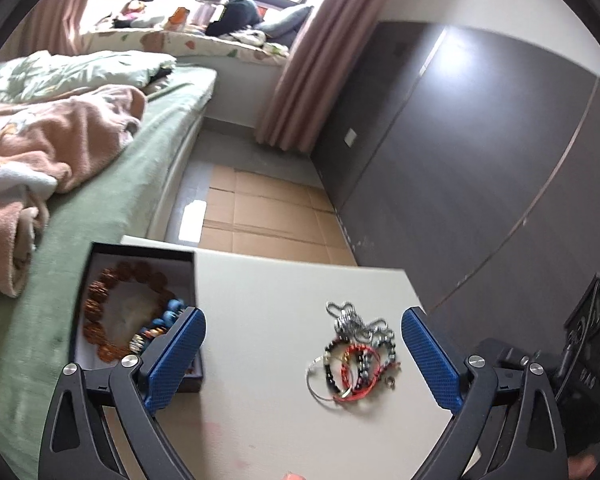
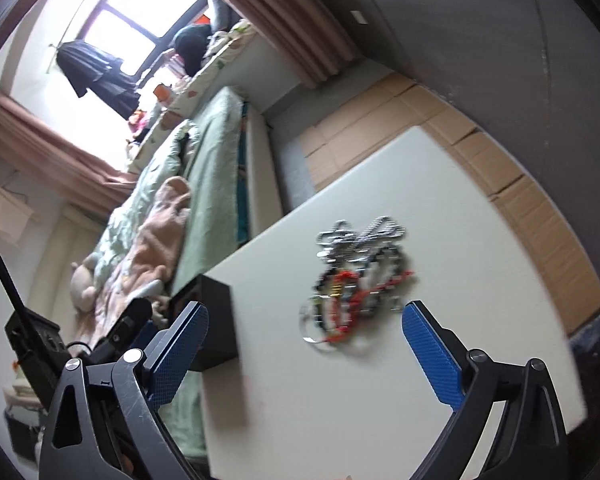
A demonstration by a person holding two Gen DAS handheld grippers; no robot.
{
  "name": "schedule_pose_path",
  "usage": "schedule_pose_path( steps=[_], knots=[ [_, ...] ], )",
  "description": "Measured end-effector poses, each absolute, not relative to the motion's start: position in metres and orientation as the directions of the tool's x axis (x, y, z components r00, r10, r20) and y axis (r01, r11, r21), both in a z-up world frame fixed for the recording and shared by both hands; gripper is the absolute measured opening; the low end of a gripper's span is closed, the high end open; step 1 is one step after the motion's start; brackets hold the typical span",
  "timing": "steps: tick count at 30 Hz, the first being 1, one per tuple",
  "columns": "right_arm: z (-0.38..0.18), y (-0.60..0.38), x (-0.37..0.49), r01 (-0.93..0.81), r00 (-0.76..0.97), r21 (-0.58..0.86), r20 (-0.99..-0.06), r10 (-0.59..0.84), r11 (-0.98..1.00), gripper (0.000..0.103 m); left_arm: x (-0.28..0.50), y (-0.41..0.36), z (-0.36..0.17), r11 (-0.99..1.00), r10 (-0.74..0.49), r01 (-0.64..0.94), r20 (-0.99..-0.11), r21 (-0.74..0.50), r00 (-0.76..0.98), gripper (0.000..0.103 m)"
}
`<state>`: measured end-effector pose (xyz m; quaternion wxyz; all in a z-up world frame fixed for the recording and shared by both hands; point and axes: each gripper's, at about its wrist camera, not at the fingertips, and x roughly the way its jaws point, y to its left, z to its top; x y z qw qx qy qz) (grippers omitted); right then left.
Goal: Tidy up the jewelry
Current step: 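Grasp the large silver hoop earring with the left gripper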
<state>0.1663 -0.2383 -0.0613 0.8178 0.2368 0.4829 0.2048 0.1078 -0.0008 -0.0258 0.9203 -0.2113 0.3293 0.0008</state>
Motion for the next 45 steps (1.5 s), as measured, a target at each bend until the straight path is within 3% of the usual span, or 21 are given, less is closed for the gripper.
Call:
schedule_pose_path(
  steps=[19, 26, 40, 42, 44, 45],
  knots=[
    [-0.090, -0.301, 0.171, -0.039, 0.392, 0.508, -0.784, 0.481, 0.860, 0.098, 0.146, -0.056, -0.081, 0.959, -0.182, -0.059, -0.760, -0.278, 0.624, 0.095],
    [-0.098, -0.309, 0.175, 0.001, 0.361, 0.521, -0.796, 0.485, 0.854, 0.098, 0.163, -0.068, -0.106, 0.968, -0.151, -0.087, -0.819, -0.237, 0.554, 0.076],
    [-0.098, -0.312, 0.175, 0.003, 0.361, 0.522, -0.796, 0.486, 0.853, 0.098, 0.167, -0.093, -0.123, 0.992, -0.069, -0.054, -0.835, -0.117, 0.545, 0.068],
    [-0.098, -0.311, 0.174, 0.001, 0.361, 0.521, -0.796, 0.486, 0.853, 0.098, 0.166, -0.097, -0.123, 0.993, -0.073, -0.041, -0.828, -0.115, 0.557, 0.063],
    [-0.098, -0.310, 0.174, -0.001, 0.359, 0.519, -0.798, 0.485, 0.855, 0.098, 0.166, -0.099, -0.122, 0.992, -0.091, -0.024, -0.823, -0.126, 0.560, 0.052],
    [-0.098, -0.309, 0.174, -0.002, 0.357, 0.518, -0.799, 0.484, 0.856, 0.098, 0.167, -0.099, -0.122, 0.991, -0.093, -0.024, -0.826, -0.128, 0.556, 0.052]
  ],
)
